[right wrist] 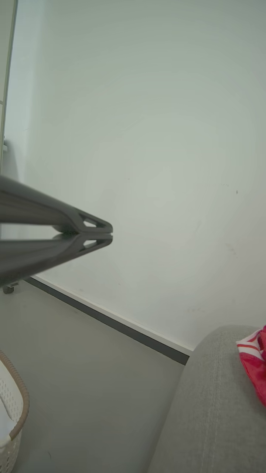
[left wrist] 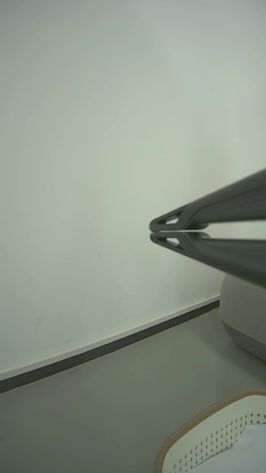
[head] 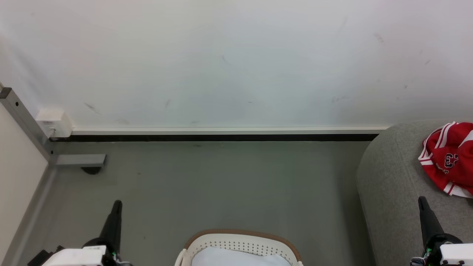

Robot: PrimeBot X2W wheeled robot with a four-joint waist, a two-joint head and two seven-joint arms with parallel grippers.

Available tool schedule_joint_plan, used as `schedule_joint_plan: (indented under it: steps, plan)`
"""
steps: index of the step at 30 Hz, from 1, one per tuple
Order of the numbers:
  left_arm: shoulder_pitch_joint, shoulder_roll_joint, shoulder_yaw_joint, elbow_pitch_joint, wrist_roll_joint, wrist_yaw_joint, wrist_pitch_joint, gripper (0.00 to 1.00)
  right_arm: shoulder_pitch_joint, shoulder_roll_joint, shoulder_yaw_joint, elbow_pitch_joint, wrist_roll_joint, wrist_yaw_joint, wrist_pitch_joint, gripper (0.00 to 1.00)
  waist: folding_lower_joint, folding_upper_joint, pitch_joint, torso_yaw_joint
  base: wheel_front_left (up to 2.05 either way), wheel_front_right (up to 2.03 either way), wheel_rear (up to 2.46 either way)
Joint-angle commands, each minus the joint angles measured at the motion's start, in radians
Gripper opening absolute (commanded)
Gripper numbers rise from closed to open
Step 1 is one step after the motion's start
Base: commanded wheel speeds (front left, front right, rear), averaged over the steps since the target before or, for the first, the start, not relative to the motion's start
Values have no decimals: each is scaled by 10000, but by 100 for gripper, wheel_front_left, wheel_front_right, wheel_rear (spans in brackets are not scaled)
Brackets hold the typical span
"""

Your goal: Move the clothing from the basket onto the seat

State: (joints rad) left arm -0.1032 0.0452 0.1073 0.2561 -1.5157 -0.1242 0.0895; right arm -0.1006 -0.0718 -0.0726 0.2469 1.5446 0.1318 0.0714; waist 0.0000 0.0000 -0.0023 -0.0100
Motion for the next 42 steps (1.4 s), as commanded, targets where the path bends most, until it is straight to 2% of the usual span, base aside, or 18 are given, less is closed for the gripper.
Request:
schedule_joint_plan:
  steps: [1, 14, 42]
  plan:
    - [-124, 84, 44, -43, -228, -64, 86, 0, -142, -22, -82, 1, 204, -19, 88, 0, 0, 0, 4, 14, 0, 0, 0]
    - [-169, 87, 109, -68, -1051, -99, 303, 0, -190, 65, -249, 26, 899, -21, 303, 0, 0, 0, 31, 99, 0, 0, 0]
    - [-154, 85, 103, -68, -1013, -91, 301, 0, -184, 98, -280, 27, 813, -21, 323, 0, 0, 0, 31, 100, 0, 0, 0]
